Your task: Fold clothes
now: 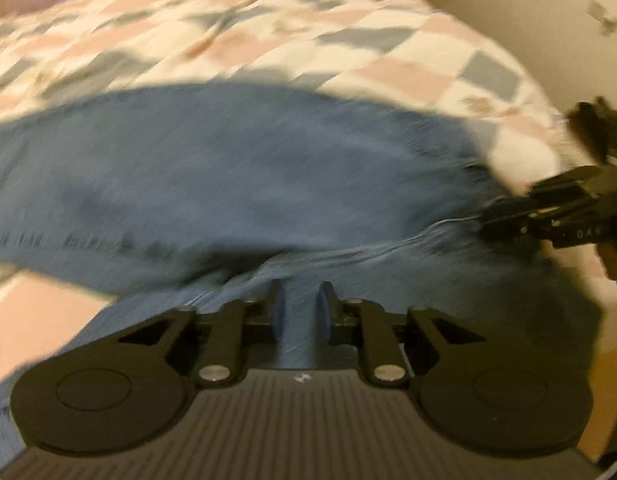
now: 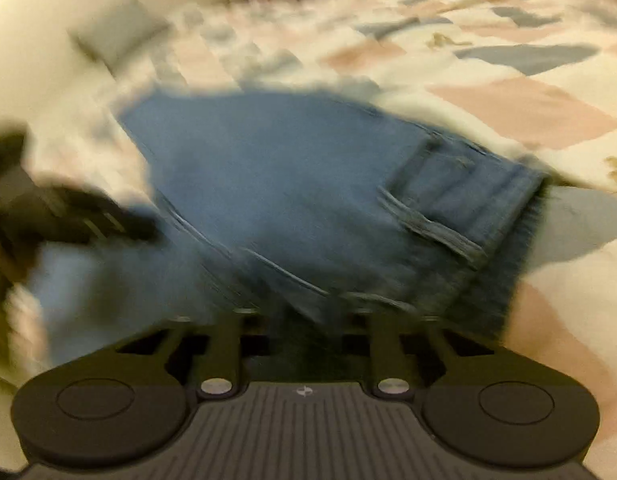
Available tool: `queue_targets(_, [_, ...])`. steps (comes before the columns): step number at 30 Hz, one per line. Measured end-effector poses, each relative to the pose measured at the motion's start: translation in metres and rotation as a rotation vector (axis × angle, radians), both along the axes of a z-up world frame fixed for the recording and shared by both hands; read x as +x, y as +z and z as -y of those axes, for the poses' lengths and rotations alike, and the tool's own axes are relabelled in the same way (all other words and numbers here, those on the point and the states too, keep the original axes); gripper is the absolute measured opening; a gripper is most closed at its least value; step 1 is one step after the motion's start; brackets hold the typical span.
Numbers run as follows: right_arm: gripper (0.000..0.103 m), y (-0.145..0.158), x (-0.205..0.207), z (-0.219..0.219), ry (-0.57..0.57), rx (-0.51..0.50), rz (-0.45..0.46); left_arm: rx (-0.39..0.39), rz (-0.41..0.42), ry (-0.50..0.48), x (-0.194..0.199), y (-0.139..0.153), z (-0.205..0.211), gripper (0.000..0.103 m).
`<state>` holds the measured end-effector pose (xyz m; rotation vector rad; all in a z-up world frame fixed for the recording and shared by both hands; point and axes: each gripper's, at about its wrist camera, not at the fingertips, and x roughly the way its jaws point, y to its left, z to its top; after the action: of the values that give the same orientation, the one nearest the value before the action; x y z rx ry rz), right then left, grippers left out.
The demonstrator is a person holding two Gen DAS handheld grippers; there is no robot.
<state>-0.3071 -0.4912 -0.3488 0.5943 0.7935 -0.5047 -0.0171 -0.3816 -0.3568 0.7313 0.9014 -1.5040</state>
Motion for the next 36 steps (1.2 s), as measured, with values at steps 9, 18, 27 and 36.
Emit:
queue_targets(9, [0.036, 0.049, 0.012, -0.044, -0.116, -0.083, 0.003, -0.002, 0.008, 0.132, 0.029, 0.027, -0.066, 0.02])
queue_targets(18, [0.04, 0.035, 0.019, -0.092, -0.288, -0.104, -0.204, 0.027, -0.028, 0.162, 0.059, 0.012, -0.127, 0.023])
queue_targets(27, [0.05, 0.038, 0.055, -0.201, -0.402, -0.045, -0.265, 0.026, -0.038, 0.225, 0.143, 0.019, -0.236, 0.025])
queue_targets(36, [0.062, 0.068, 0.079, -0.222, -0.558, -0.014, -0.157, 0.02, 0.036, 0.192, 0.209, 0.043, -0.271, 0.024])
